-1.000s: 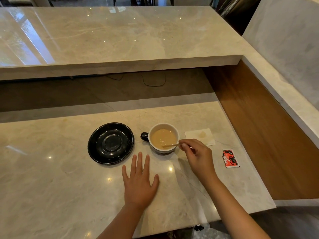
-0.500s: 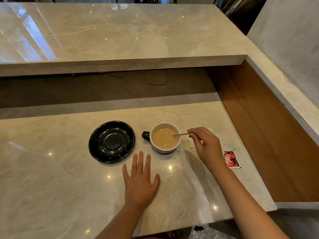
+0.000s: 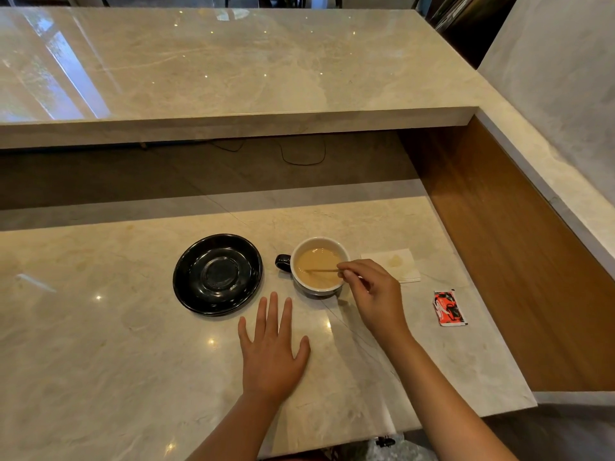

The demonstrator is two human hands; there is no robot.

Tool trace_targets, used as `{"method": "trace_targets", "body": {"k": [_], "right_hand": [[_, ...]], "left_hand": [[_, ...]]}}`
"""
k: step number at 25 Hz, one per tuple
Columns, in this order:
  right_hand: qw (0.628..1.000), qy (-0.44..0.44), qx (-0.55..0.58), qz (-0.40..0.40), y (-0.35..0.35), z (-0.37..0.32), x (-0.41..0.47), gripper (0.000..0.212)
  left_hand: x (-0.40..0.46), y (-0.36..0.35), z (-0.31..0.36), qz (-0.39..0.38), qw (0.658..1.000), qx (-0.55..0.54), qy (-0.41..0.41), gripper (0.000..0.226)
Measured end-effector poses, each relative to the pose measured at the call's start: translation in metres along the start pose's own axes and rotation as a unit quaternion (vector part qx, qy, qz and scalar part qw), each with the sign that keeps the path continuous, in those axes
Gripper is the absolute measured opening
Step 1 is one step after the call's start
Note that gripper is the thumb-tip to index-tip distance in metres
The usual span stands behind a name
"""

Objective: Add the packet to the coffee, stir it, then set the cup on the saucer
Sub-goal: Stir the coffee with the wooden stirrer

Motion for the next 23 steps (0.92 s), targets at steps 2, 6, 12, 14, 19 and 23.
{"method": "trace_targets", "body": {"k": [2, 6, 12, 14, 19, 23], "right_hand": [[0.999, -0.003, -0.013, 0.031, -0.004, 0.0, 0.004, 0.019], [0.996, 0.003, -0.063, 0.06, 0.004, 0.005, 0.014, 0.018], [0.981, 0.082, -0.174, 0.008, 0.027, 0.01, 0.011, 0.014], [0.982, 0.079, -0.169, -0.008, 0.032, 0.009, 0.008, 0.014], [0.994, 0.048, -0.088, -0.032, 0.022, 0.005, -0.002, 0.016], [0.997, 0.027, -0.068, 0.017, 0.003, 0.003, -0.004, 0.018]], "left_hand": [[0.0, 0.0, 0.0, 0.005, 1.0, -0.006, -0.002, 0.069], [-0.001, -0.001, 0.0, 0.011, 1.0, -0.01, -0.004, 0.069], [0.0, -0.002, -0.001, 0.013, 1.0, -0.009, -0.005, 0.069], [0.0, -0.001, -0.001, 0.014, 1.0, -0.01, -0.007, 0.069], [-0.001, -0.002, -0.001, 0.014, 1.0, -0.015, -0.007, 0.069], [0.0, -0.003, -0.001, 0.013, 1.0, -0.009, -0.006, 0.069]]}}
Point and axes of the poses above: each hand's wrist, its own x-axis towards the middle knuckle, its own y-axis out of the back of the hand, z = x × y, the point moved 1 cm from there along x, towards the middle knuckle, and after that the axes turned 7 degrees about -x, right-handed, at the moved point
